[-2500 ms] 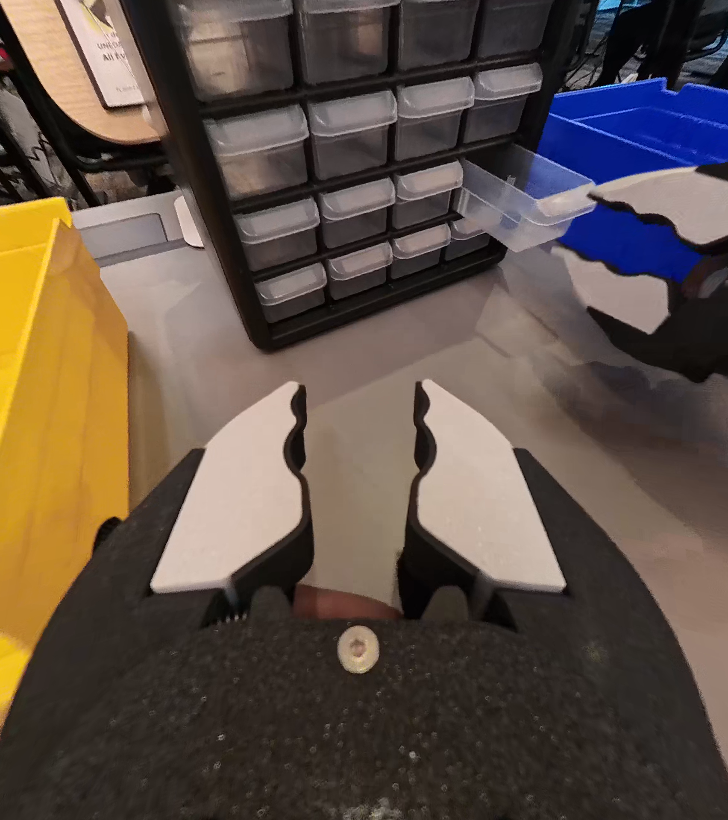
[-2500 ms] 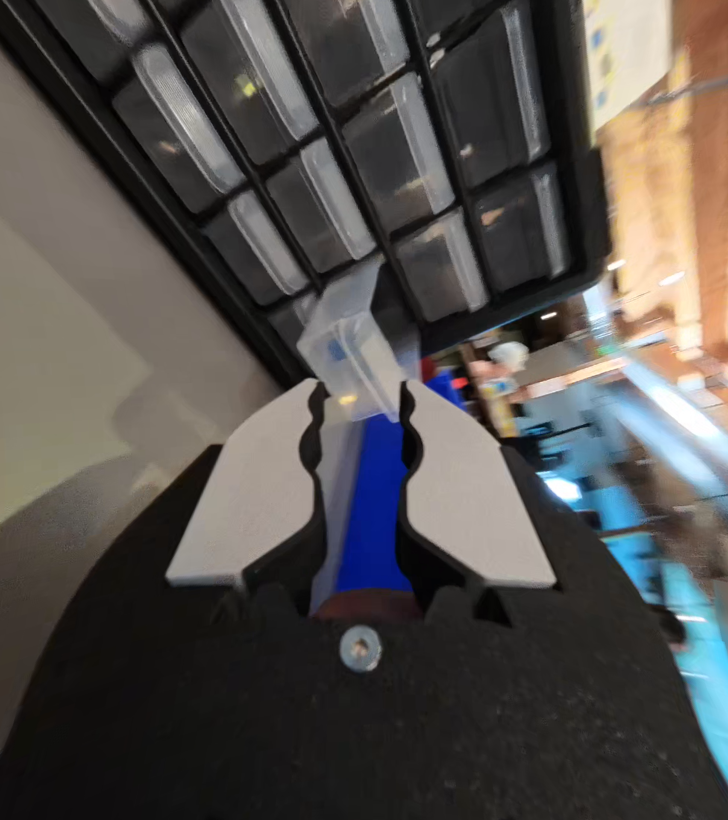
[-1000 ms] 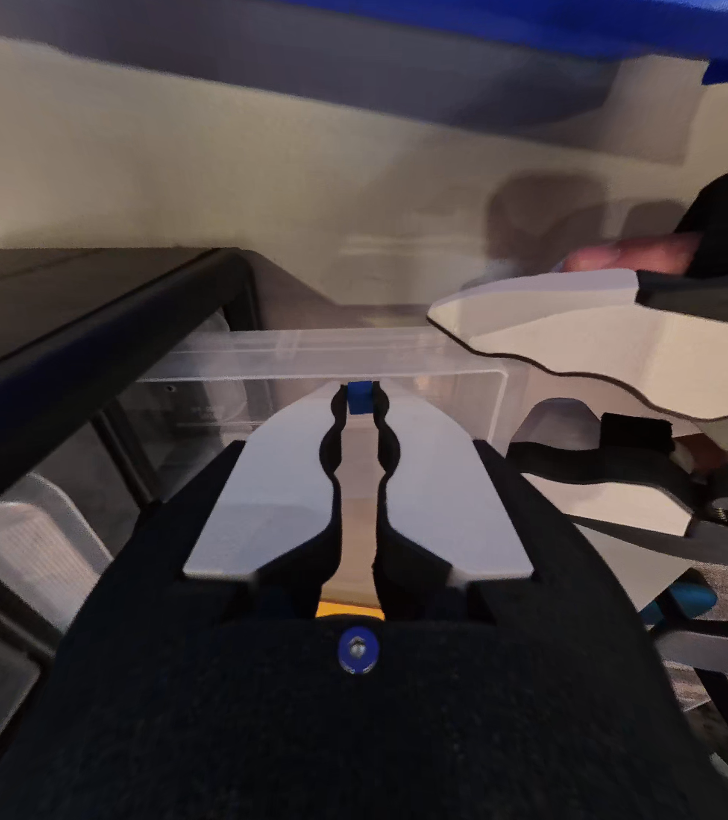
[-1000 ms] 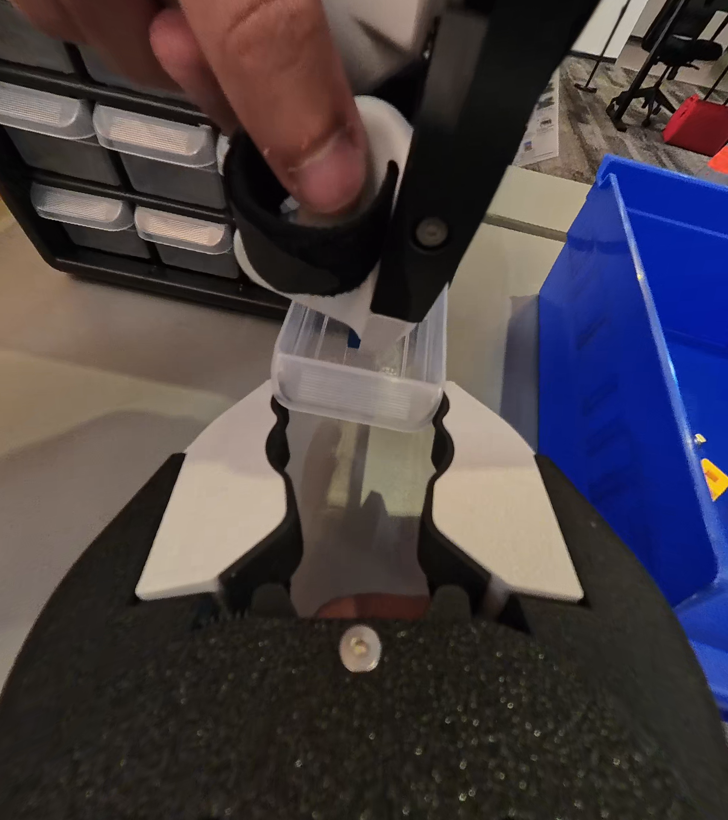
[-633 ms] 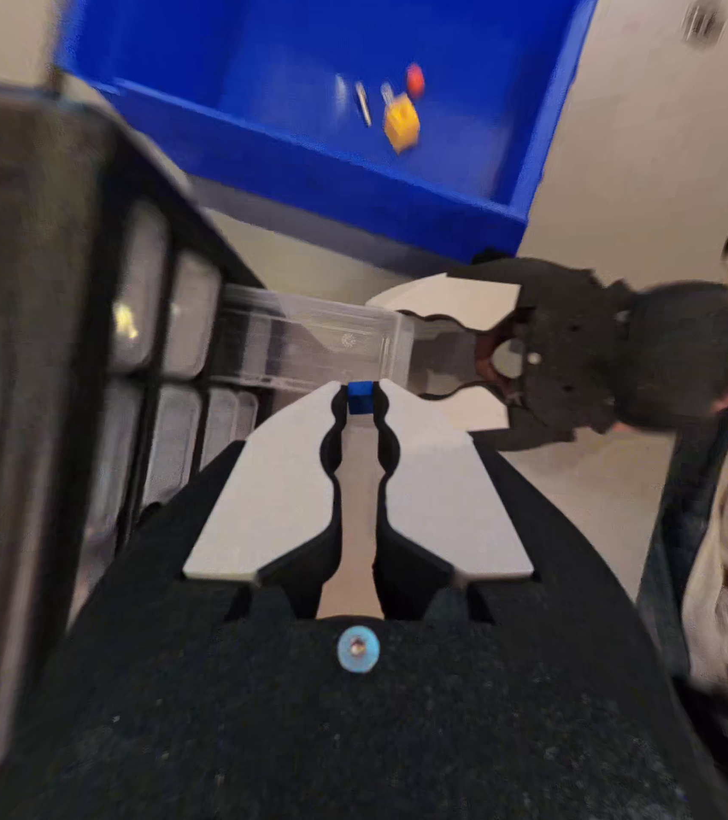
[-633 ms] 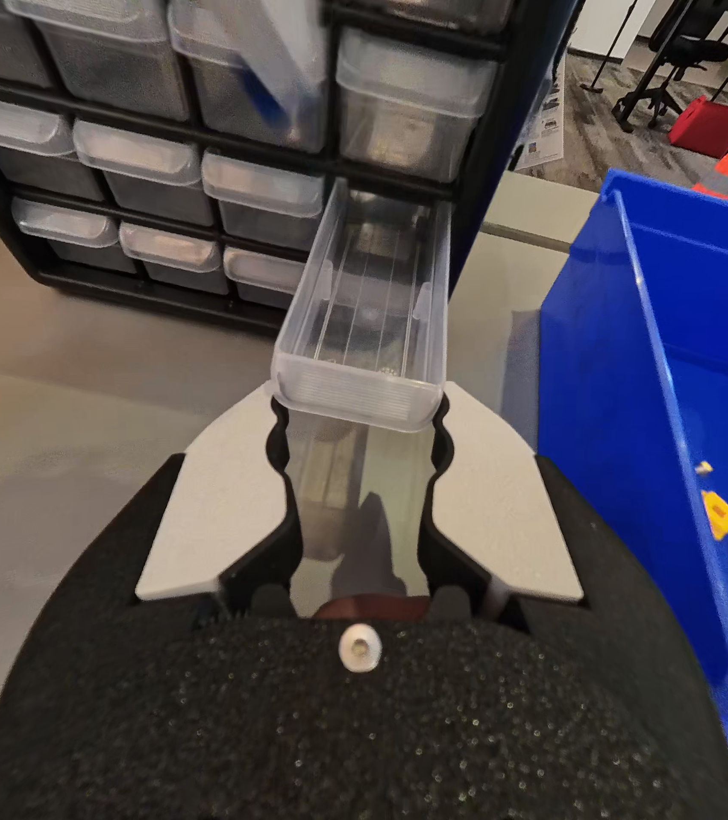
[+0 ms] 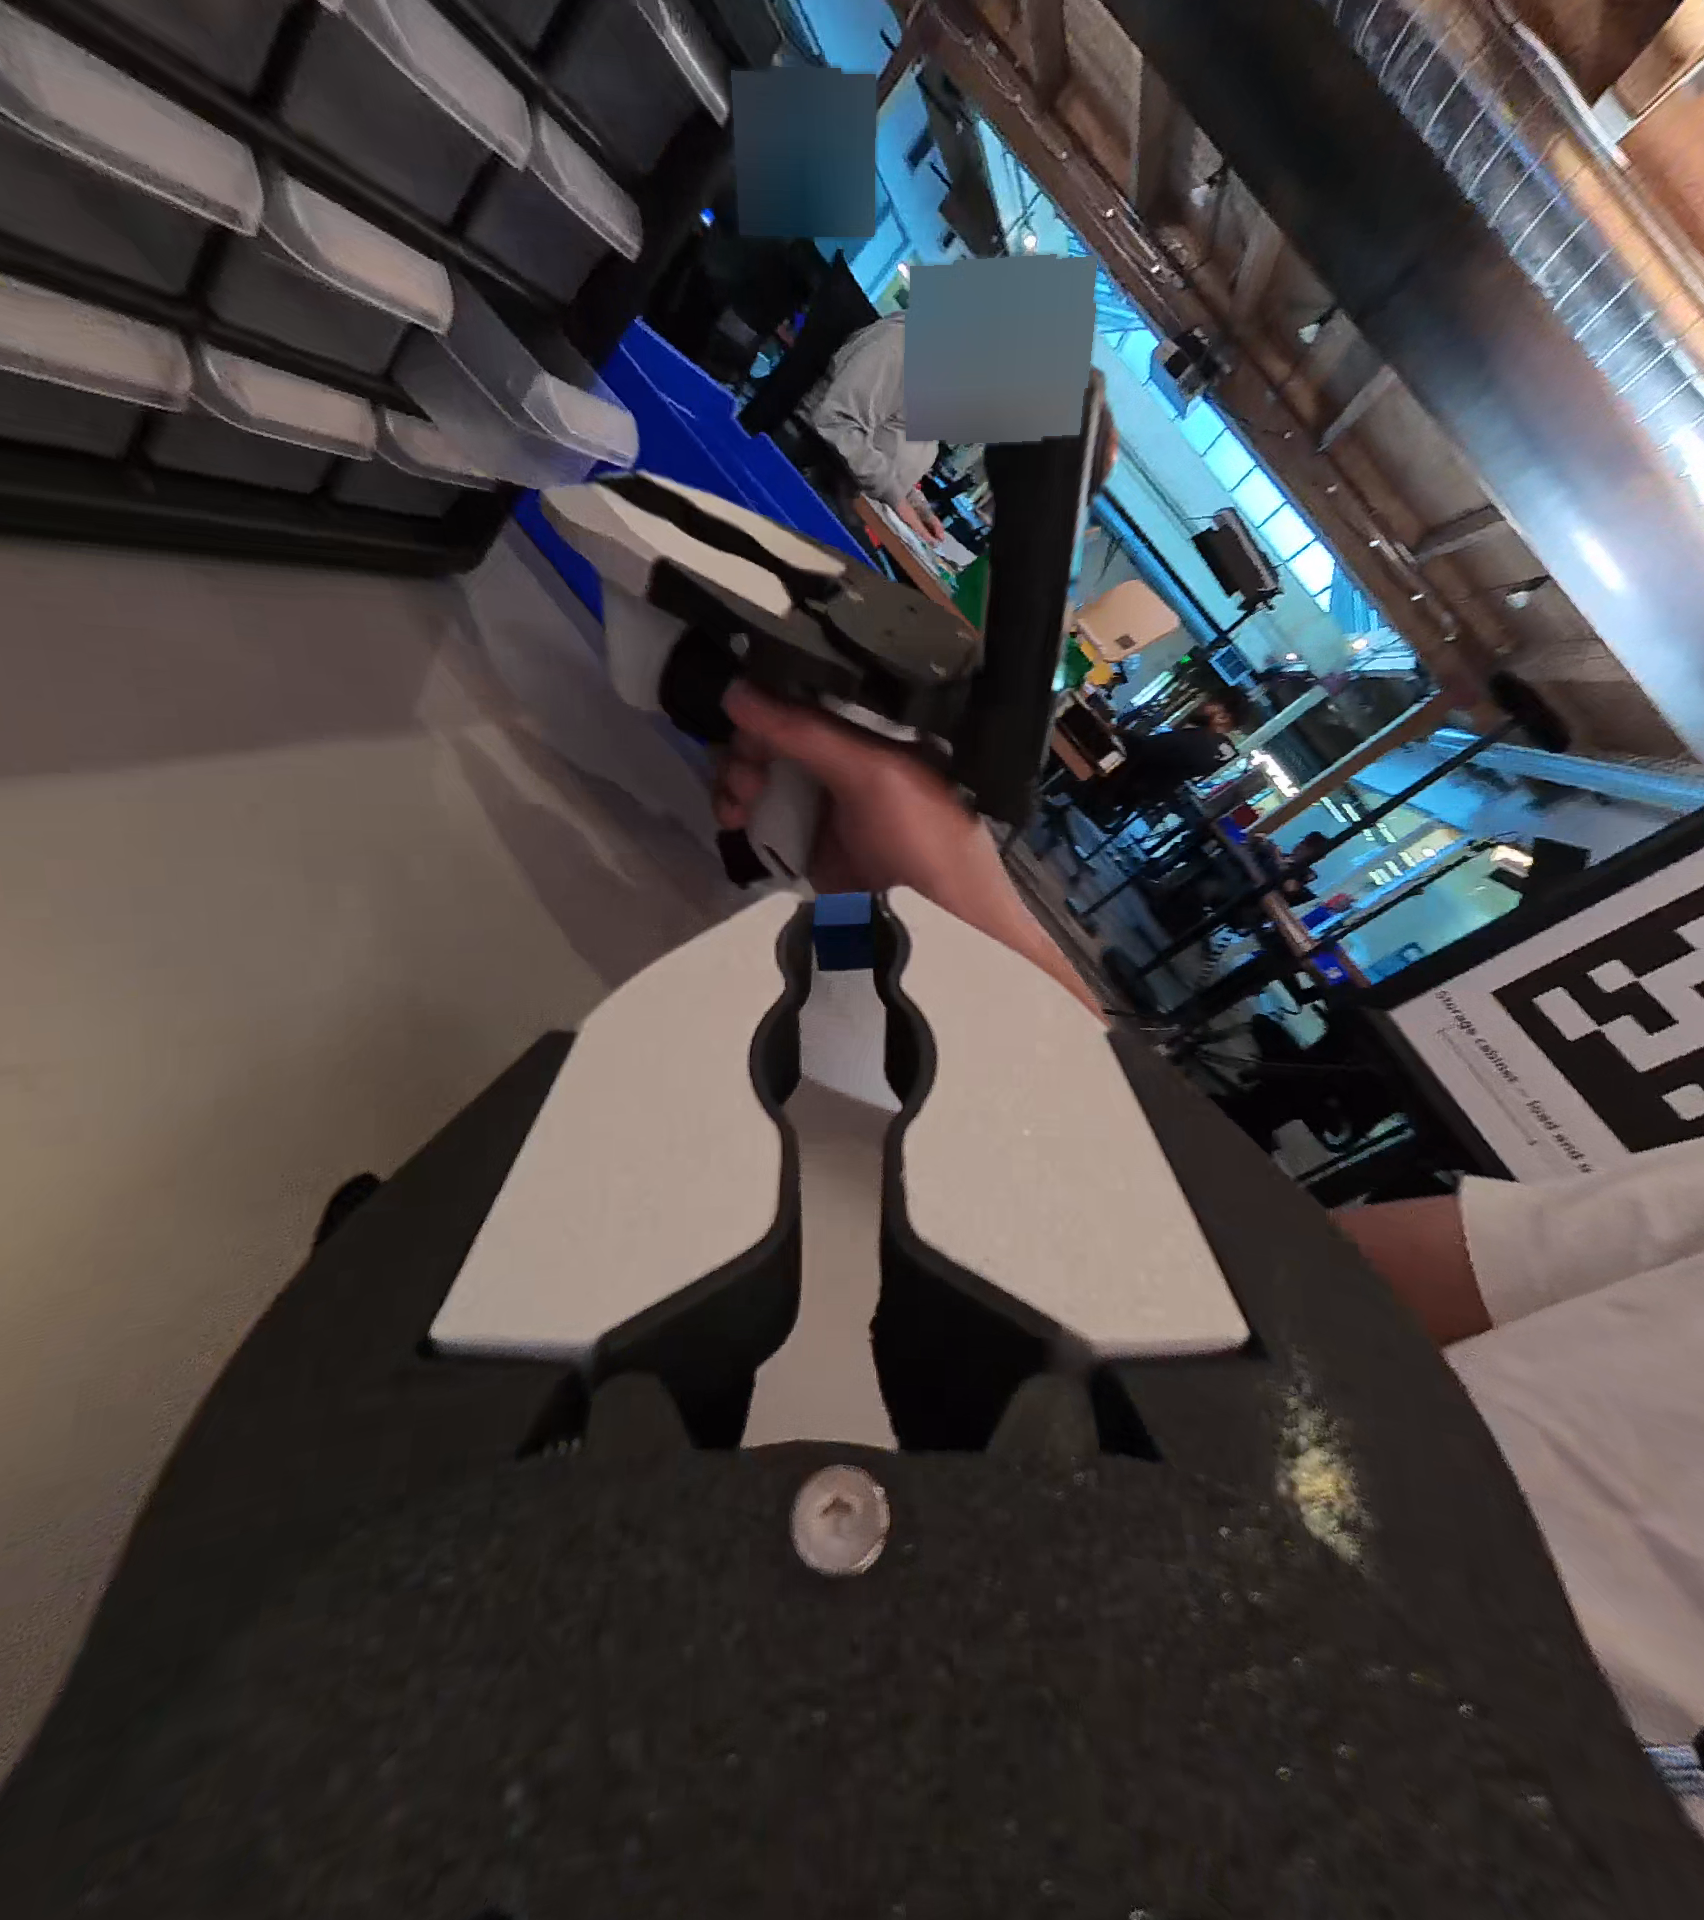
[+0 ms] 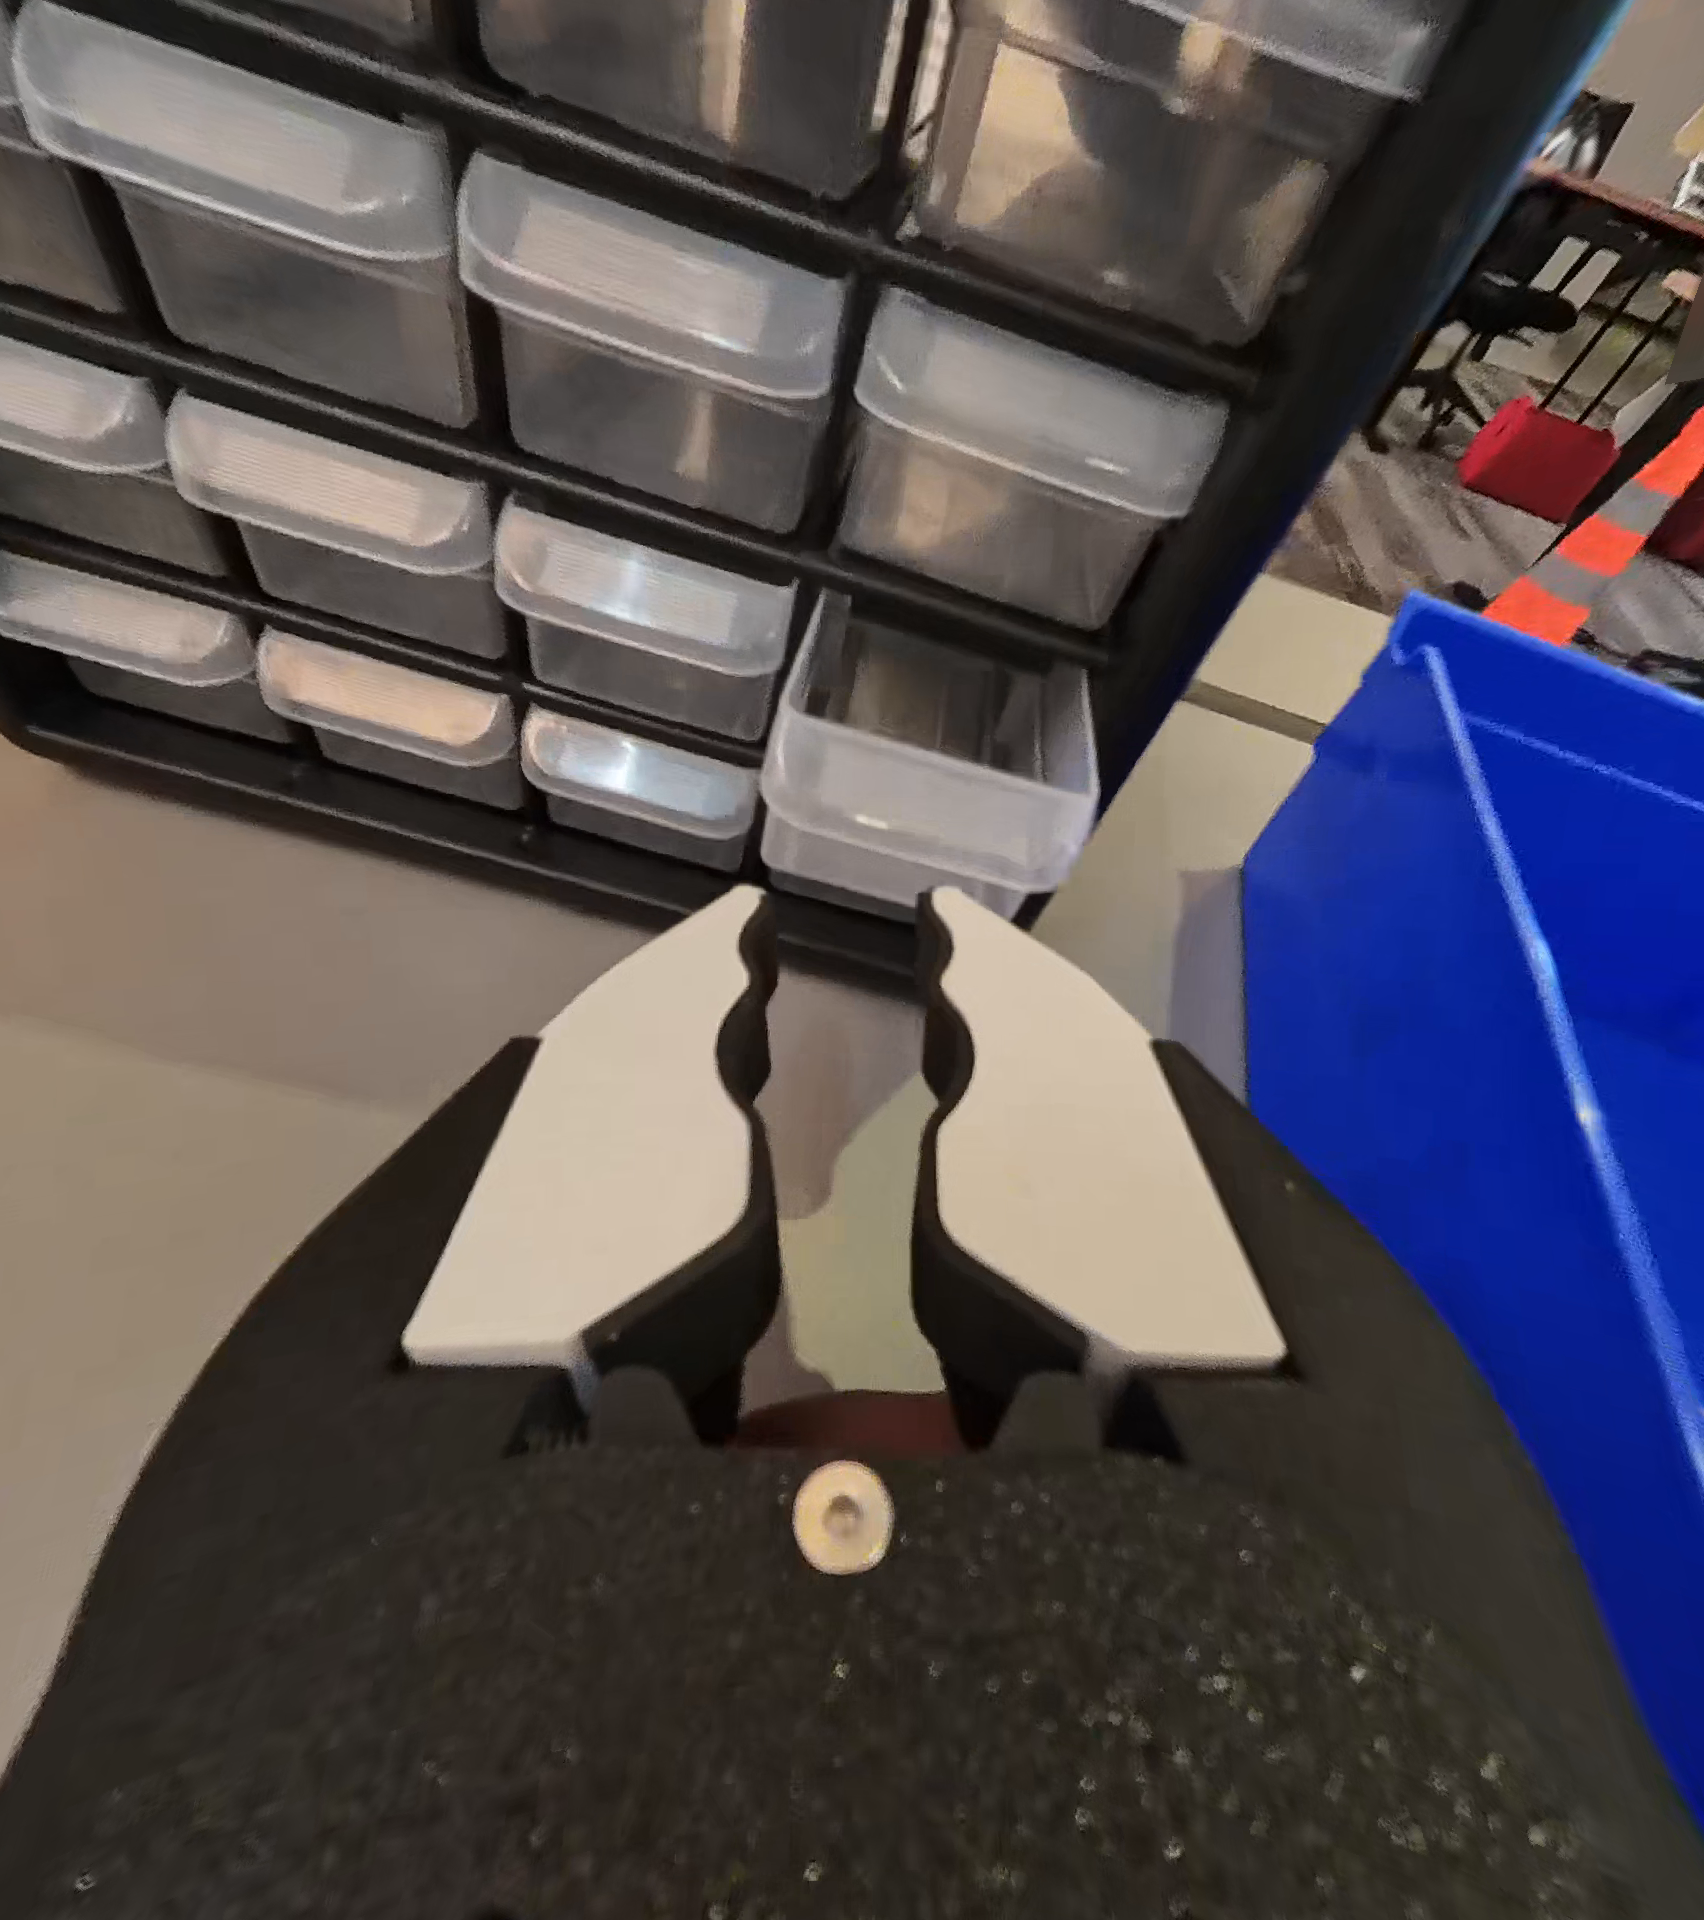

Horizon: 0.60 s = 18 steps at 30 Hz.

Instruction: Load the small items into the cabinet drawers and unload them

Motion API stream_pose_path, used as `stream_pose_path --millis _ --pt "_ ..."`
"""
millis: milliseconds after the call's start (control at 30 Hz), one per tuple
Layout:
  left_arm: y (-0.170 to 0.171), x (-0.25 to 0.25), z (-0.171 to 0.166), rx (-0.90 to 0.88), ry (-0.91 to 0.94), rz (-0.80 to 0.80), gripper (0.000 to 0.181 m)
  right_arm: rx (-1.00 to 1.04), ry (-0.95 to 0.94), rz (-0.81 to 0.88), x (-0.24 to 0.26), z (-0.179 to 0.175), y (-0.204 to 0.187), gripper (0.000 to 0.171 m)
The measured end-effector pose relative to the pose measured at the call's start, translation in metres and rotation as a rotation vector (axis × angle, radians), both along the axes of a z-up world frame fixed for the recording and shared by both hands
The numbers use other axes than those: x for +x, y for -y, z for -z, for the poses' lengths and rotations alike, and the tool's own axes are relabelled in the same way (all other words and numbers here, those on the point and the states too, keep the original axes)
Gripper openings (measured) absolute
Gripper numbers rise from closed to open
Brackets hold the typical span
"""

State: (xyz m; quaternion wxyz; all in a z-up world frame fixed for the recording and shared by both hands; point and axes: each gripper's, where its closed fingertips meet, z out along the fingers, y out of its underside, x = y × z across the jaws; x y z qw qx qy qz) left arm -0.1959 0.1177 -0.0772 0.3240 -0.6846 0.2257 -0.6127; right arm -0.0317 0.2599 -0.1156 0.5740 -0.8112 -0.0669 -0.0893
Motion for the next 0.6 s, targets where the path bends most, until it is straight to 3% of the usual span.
stream_pose_path --millis 200,600 --pt "0.005 0.003 0.004 0.074 -0.060 0.006 0.010 -0.030 -0.007 -0.025 -0.004 0.000 -0.025 0.023" --pt "0.003 0.001 0.005 0.021 -0.027 0.021 0.010 -0.046 0.002 -0.154 0.000 0.004 -0.044 0.026"
